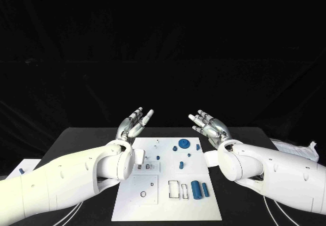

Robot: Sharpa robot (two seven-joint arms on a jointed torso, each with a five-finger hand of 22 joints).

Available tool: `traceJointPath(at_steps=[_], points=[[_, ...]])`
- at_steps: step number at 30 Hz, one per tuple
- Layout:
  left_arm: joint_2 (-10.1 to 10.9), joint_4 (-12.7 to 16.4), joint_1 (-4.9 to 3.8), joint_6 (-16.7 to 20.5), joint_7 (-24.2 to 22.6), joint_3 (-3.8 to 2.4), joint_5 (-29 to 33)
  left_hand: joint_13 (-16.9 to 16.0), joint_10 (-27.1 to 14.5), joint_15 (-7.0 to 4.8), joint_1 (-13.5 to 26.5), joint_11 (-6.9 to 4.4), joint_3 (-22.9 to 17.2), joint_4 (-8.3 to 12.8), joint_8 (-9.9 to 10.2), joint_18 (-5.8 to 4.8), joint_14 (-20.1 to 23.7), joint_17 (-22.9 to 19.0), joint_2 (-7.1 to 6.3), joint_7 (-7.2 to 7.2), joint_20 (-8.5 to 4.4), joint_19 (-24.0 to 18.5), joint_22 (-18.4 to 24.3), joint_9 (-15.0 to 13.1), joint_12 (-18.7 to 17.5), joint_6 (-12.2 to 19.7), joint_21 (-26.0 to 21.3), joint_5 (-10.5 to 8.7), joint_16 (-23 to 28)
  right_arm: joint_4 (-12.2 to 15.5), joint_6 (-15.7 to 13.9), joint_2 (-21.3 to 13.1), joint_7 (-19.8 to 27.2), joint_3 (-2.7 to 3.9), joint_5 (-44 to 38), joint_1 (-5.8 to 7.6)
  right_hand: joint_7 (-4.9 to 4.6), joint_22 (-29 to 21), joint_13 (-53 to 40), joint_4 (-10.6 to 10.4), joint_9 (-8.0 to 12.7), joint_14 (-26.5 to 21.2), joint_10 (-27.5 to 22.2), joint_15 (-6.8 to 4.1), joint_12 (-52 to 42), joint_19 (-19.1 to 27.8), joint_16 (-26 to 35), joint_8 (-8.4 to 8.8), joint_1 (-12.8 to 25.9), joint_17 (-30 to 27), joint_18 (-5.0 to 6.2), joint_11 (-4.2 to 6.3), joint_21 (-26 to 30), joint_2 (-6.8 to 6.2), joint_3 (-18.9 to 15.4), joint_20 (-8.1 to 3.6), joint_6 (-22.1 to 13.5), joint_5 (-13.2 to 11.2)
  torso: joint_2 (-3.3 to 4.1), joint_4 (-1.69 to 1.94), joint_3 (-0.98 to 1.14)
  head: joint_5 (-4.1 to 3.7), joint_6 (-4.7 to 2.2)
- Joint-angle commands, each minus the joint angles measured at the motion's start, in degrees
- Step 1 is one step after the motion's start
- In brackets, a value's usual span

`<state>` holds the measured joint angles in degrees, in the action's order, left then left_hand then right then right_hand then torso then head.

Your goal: Assemble the parts on the task board

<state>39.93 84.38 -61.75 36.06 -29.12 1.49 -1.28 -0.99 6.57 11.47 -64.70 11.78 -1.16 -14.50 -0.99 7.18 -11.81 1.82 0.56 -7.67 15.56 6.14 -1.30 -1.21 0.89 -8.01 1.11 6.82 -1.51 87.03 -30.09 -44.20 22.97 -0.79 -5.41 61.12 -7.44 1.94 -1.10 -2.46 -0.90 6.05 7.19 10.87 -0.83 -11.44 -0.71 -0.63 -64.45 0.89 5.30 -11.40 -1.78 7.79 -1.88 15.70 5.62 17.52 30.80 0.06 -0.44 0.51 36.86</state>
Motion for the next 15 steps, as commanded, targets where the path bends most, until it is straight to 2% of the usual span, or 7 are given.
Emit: traceJointPath(at_steps=[1,6,9,10,11,13,15], points=[[-0.1,0.0,-0.09,-3.4,-1.3,-0.02,-1.4,-0.1,0.3,0.54,-2.9,0.91,-0.1,-0.7,-0.4,1.4,-0.8,0.2,-0.02,-6.73,1.02,0.2,-0.1,-0.1,0.2,-1.0,0.4,0.39,-0.4,-0.5,12.3,0.2,-4.9,-0.13,-6.3,0.2,-7.63,0.5,-0.4,2.7,-0.5,3.6,3.8,1.45,-0.8,-1.8,-0.7,-0.72,-5.4,0.5,1.32,-1.68,-1.2,0.72,-0.6,1.07,3.4,0.1,-0.01,0.0,-0.02,0.0,0.0],[-0.1,0.0,-0.09,-3.4,-1.3,-0.02,-1.4,-0.4,2.9,1.19,-4.7,1.5,0.0,0.1,-0.8,0.97,-5.0,0.7,0.12,-7.26,1.22,1.3,-0.5,-0.4,0.6,-3.4,1.0,0.34,-1.2,-0.9,15.6,0.3,-6.3,-0.24,-7.8,0.34,-9.04,2.5,-2.0,5.6,-1.9,19.9,18.8,2.72,-3.9,-12.1,-4.2,-3.01,-8.8,2.2,1.47,-3.52,-5.4,1.03,0.2,0.71,14.3,-1.5,-0.01,0.0,-0.02,0.0,0.0],[-0.1,0.0,-0.09,-3.4,-1.3,-0.02,-1.4,-0.8,7.0,1.63,-6.3,1.97,0.2,0.8,-1.7,0.55,-11.6,1.6,-0.05,-7.42,1.2,6.1,-1.6,-1.0,1.2,-8.0,3.2,0.3,-2.8,-1.0,16.5,0.3,-6.7,-0.27,-8.3,0.38,-8.43,3.5,-2.5,6.8,-2.6,31.9,30.6,1.9,-5.9,-18.8,-6.2,-4.67,-10.1,2.6,2.48,-2.66,-8.0,0.73,0.3,1.02,23.1,-2.8,-0.01,0.0,-0.02,0.0,0.0],[-0.1,0.0,-0.09,-3.4,-1.3,-0.02,-1.4,-1.2,10.3,1.93,-6.9,2.38,0.2,1.1,-2.5,0.29,-16.0,2.2,0.01,-7.79,1.2,9.8,-2.5,-1.4,1.9,-11.2,4.8,0.27,-4.0,-1.0,16.5,0.3,-6.7,-0.27,-8.3,0.38,-8.05,3.5,-2.6,7.3,-2.8,35.2,33.9,1.53,-6.2,-20.1,-6.6,-5.03,-10.6,2.7,2.88,-2.29,-8.5,0.68,0.5,0.97,25.6,-3.3,-0.01,0.0,-0.02,0.0,0.0],[3.6,0.6,-0.19,-4.8,-2.8,-0.01,0.6,-1.6,13.7,2.15,-7.5,2.9,0.3,1.5,-3.2,0.06,-20.9,2.8,0.06,-7.7,1.23,14.2,-3.5,-1.7,2.6,-14.2,6.8,0.26,-5.3,-3.3,7.4,-0.2,-4.2,-0.13,-18.8,0.98,-7.76,3.6,-2.6,7.7,-2.9,38.3,37.0,1.12,-6.6,-21.2,-6.9,-5.35,-11.1,2.8,3.23,-1.88,-8.8,0.6,0.7,1.02,27.9,-3.6,0.52,-0.15,-0.12,0.05,0.22],[4.3,1.0,-0.25,-5.2,-3.0,-0.01,0.9,-2.4,22.4,1.65,-8.4,3.26,0.5,2.0,-4.3,0.5,-30.3,3.9,0.25,-6.46,1.01,26.3,-6.2,-2.2,4.5,-19.4,12.3,0.23,-8.0,-3.5,6.4,-0.4,-4.2,-0.02,-21.3,1.2,-7.02,3.9,-2.6,8.8,-3.1,43.1,41.6,0.16,-6.9,-25.4,-7.3,-6.03,-12.1,2.8,4.19,-1.06,-10.3,0.46,1.3,1.01,33.3,-4.1,0.77,-0.05,-0.14,-0.05,0.2],[5.2,1.6,-0.35,-5.8,-2.9,-0.02,1.1,-3.3,33.5,-0.29,-9.3,1.51,0.7,2.6,-6.0,2.14,-36.0,4.5,0.47,-7.45,0.88,32.5,-7.4,-3.0,6.9,-26.4,15.5,0.19,-10.0,-3.6,5.8,-0.6,-4.3,0.16,-24.1,1.43,-6.51,4.0,-2.6,9.5,-3.2,45.6,43.9,-0.56,-6.8,-27.9,-7.4,-6.41,-12.7,2.8,4.89,-0.33,-11.2,0.25,1.8,0.96,37.4,-4.4,1.23,0.01,-0.13,-0.2,0.07]])
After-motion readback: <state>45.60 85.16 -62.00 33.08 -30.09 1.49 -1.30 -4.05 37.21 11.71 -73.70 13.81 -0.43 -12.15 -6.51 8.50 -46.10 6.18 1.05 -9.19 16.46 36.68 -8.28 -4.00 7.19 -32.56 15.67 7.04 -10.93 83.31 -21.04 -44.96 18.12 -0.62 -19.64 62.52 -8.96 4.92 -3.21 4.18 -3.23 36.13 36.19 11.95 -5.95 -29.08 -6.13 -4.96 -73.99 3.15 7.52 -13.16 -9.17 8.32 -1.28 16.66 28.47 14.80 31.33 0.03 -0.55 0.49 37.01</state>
